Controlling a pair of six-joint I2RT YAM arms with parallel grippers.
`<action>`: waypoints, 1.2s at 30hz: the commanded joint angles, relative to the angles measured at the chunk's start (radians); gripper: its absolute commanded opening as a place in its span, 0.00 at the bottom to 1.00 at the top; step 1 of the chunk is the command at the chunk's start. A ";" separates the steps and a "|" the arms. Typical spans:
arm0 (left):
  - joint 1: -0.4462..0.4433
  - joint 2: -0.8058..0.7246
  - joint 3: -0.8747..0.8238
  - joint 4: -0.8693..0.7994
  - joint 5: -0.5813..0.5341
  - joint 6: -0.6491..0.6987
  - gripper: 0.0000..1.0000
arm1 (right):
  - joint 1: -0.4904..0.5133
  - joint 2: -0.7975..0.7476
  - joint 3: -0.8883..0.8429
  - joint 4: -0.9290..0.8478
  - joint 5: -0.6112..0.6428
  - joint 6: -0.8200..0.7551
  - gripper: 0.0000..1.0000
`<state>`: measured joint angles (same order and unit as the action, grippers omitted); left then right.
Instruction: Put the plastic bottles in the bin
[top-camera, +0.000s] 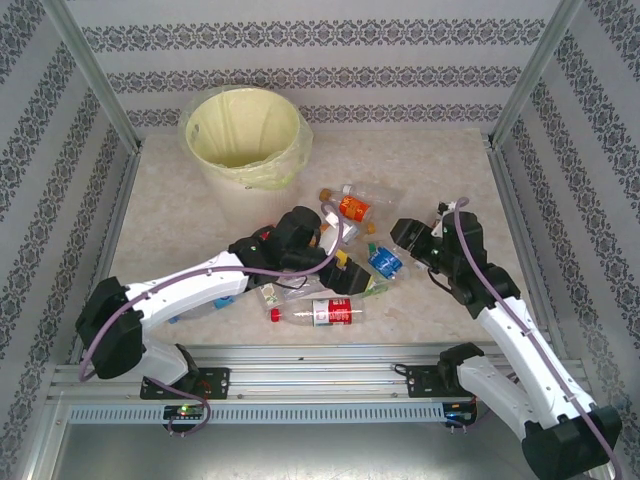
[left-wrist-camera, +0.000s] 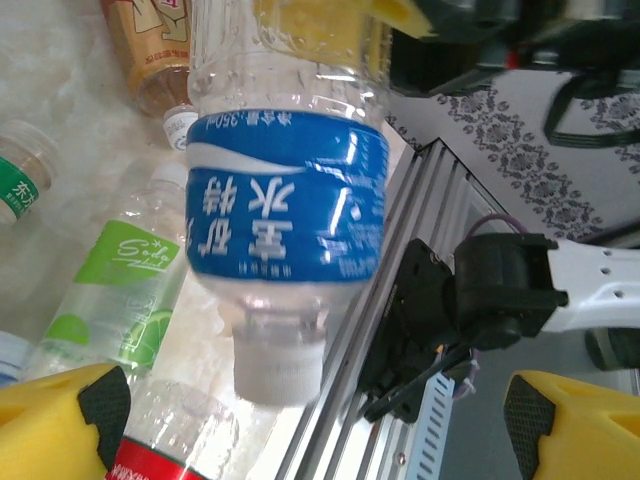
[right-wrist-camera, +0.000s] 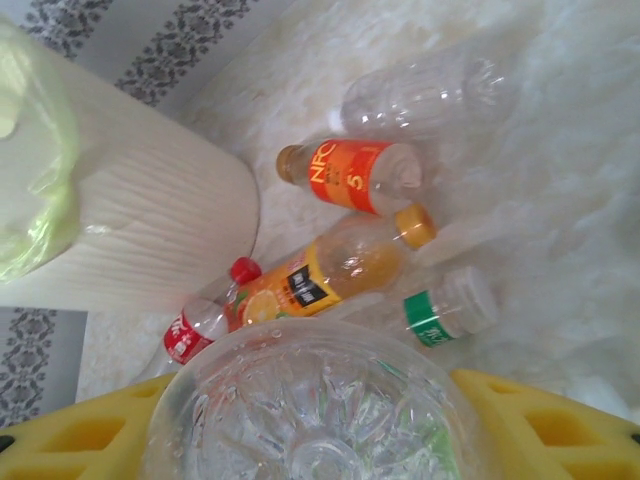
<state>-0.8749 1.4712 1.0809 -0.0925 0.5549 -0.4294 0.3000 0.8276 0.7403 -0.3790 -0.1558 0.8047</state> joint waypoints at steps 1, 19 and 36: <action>-0.031 0.040 0.034 0.128 -0.067 -0.085 0.95 | 0.034 0.007 0.038 0.048 -0.013 0.009 0.58; -0.059 0.090 0.003 0.286 -0.051 -0.143 0.61 | 0.080 -0.005 0.020 0.076 -0.054 0.026 0.59; -0.042 0.049 0.034 0.156 -0.047 -0.172 0.48 | 0.033 -0.128 0.080 -0.032 -0.090 -0.059 0.98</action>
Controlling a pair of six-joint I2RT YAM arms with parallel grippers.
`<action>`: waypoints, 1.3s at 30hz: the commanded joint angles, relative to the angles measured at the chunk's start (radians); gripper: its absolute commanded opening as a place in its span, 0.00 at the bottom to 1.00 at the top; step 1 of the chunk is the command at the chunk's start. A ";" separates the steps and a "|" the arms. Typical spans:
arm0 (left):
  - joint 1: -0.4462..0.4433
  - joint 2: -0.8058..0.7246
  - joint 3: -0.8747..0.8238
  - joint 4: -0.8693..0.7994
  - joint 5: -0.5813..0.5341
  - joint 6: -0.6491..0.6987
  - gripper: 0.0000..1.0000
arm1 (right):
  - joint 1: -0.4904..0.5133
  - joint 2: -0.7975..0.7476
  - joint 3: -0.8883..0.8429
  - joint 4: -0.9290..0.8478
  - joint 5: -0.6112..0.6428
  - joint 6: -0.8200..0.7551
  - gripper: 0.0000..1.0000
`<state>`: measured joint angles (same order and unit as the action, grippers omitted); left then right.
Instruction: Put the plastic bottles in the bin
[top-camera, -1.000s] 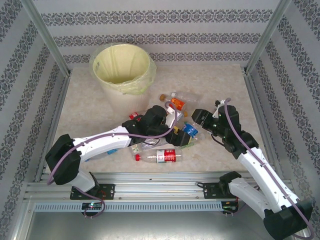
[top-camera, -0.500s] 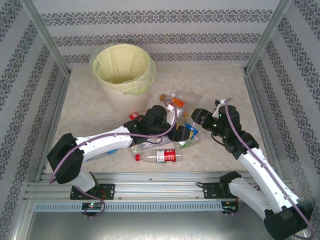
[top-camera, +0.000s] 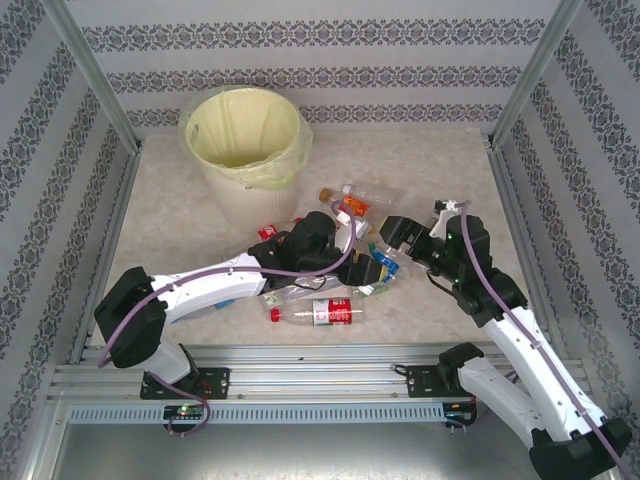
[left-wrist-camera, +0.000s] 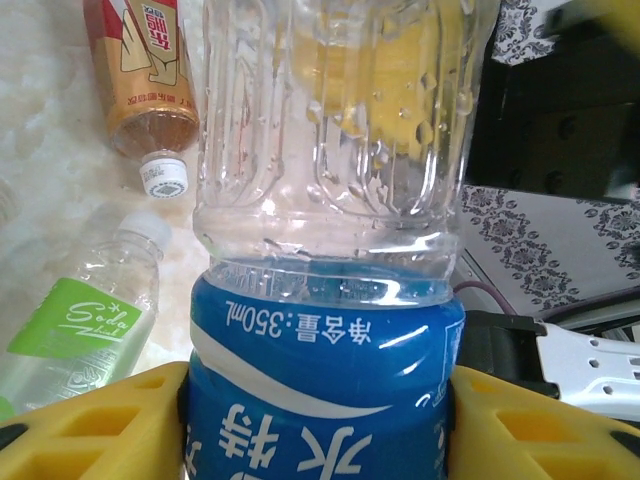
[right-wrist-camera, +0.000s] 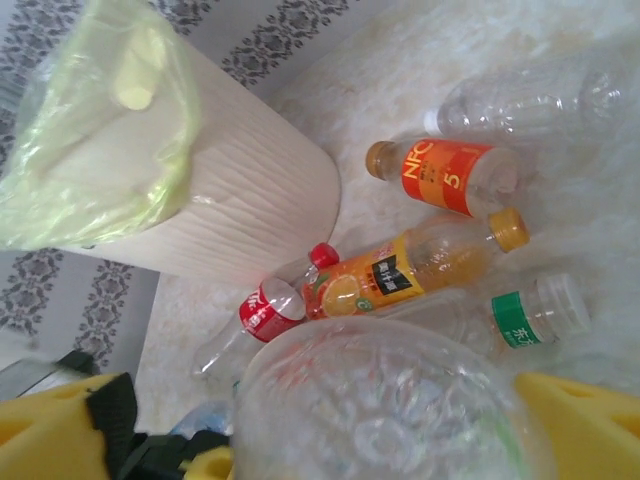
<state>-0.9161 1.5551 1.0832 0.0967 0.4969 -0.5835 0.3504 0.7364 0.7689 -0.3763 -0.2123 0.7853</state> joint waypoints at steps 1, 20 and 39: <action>0.007 -0.042 0.032 -0.034 0.014 -0.024 0.48 | -0.033 -0.050 0.062 -0.061 -0.034 -0.051 0.98; 0.173 -0.157 0.294 -0.480 -0.135 0.097 0.46 | -0.171 -0.320 0.100 -0.043 -0.304 -0.318 0.98; 0.516 0.053 0.889 -0.932 -0.211 0.294 0.46 | -0.156 -0.380 0.072 0.285 -0.380 -0.189 0.98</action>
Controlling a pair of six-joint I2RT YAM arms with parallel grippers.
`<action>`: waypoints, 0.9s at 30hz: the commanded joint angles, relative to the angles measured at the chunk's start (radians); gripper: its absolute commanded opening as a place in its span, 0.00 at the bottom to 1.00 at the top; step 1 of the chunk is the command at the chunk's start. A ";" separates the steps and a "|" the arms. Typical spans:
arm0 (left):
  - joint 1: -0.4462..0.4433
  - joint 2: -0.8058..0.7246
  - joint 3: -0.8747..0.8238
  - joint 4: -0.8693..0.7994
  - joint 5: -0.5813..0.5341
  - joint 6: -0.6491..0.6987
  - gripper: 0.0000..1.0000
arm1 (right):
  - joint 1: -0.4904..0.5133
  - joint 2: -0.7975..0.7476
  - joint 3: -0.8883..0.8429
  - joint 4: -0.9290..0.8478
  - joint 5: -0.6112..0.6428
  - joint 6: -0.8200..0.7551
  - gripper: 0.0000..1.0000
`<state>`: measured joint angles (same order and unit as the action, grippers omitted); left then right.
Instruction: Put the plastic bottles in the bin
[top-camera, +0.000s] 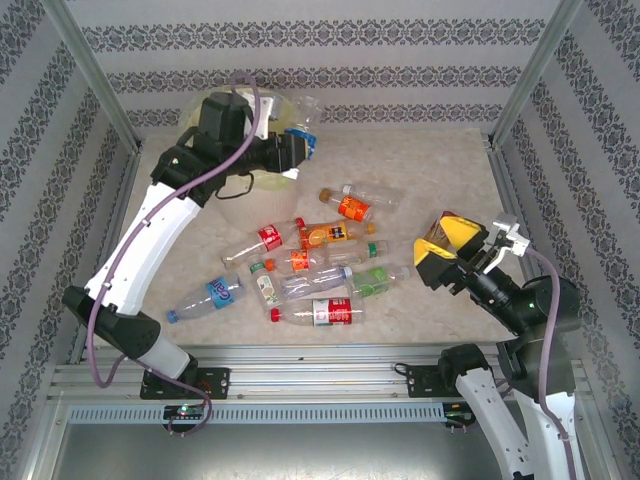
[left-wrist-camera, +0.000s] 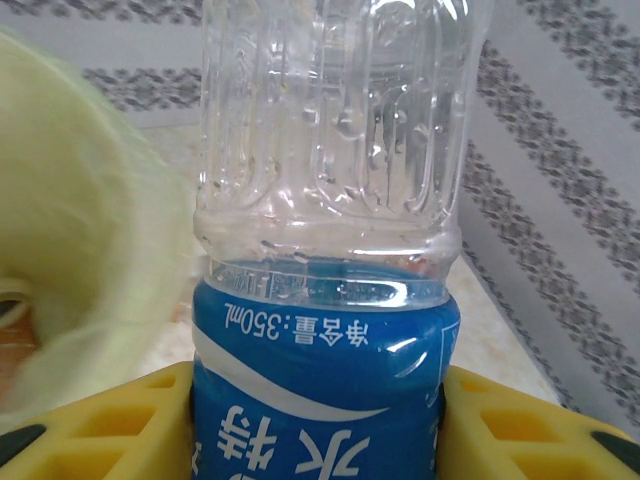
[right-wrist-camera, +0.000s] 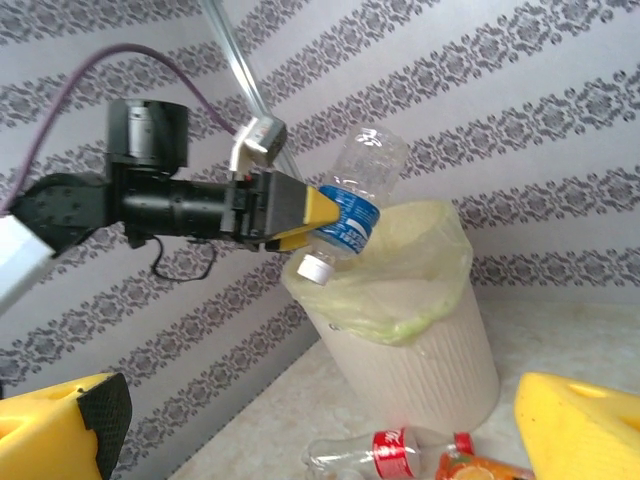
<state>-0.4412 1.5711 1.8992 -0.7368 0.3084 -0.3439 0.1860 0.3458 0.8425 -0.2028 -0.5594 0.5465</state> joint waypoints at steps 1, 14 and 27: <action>0.051 0.051 0.102 -0.116 -0.029 0.063 0.46 | 0.010 0.015 -0.002 0.123 -0.034 0.057 0.98; 0.166 0.307 0.442 -0.332 -0.191 0.180 0.45 | 0.058 0.039 0.006 0.108 -0.010 0.064 0.98; 0.213 0.462 0.498 -0.409 -0.246 0.223 0.46 | 0.066 0.044 0.022 0.053 0.006 0.060 0.98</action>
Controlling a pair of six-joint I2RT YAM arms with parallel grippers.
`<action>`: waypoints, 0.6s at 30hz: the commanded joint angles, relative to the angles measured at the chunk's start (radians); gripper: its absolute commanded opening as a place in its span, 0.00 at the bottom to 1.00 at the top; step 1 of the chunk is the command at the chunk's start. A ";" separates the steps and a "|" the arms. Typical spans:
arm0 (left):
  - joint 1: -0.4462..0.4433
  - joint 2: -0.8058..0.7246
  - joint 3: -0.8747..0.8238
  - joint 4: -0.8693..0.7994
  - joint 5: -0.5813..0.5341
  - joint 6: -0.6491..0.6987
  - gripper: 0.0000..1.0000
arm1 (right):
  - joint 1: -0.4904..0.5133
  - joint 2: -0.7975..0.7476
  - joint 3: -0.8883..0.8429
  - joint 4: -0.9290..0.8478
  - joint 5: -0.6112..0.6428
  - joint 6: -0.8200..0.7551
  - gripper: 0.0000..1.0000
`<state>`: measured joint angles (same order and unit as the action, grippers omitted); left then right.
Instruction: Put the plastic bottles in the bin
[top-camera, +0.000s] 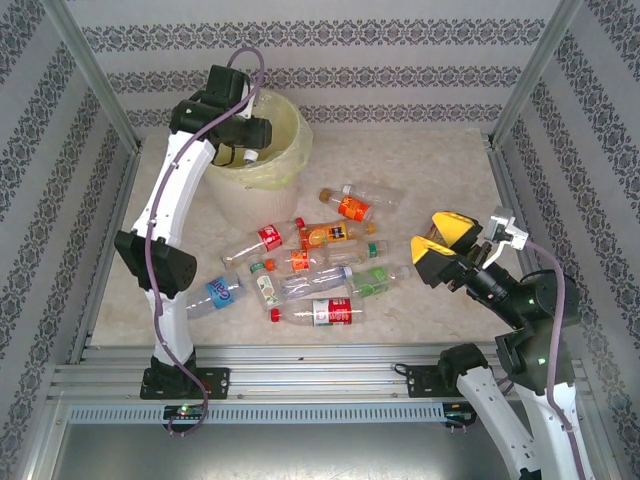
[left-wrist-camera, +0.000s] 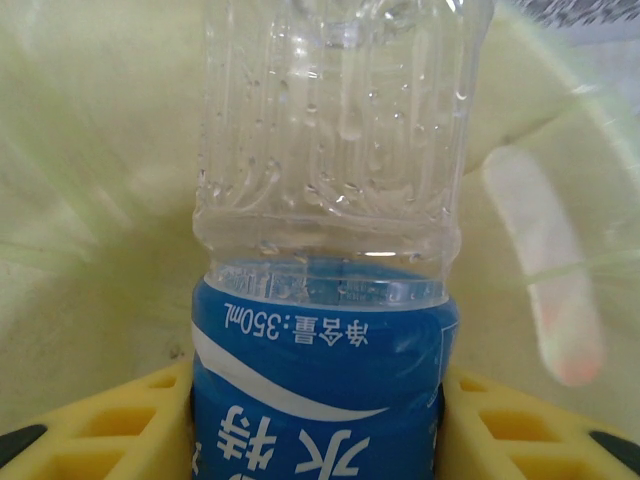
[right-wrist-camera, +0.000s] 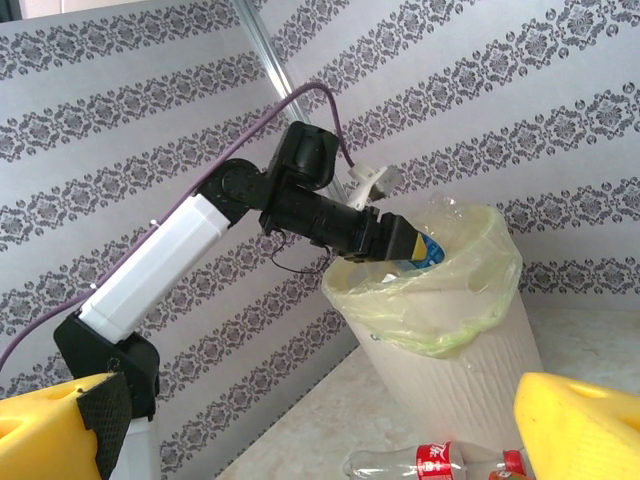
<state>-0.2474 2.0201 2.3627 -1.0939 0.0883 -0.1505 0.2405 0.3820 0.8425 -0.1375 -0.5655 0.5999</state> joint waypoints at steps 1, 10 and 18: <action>0.020 0.020 0.032 -0.056 -0.028 0.030 0.46 | 0.012 0.013 0.028 -0.021 0.011 0.008 0.98; 0.025 0.042 -0.036 -0.051 -0.046 0.034 0.54 | 0.012 0.056 0.034 -0.076 0.006 0.020 0.98; 0.024 0.003 -0.035 -0.049 -0.029 0.031 0.78 | 0.012 0.071 0.033 -0.141 0.042 0.022 0.98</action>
<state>-0.2337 2.0624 2.3188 -1.1172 0.0662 -0.1268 0.2405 0.4435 0.8703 -0.2459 -0.5522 0.6083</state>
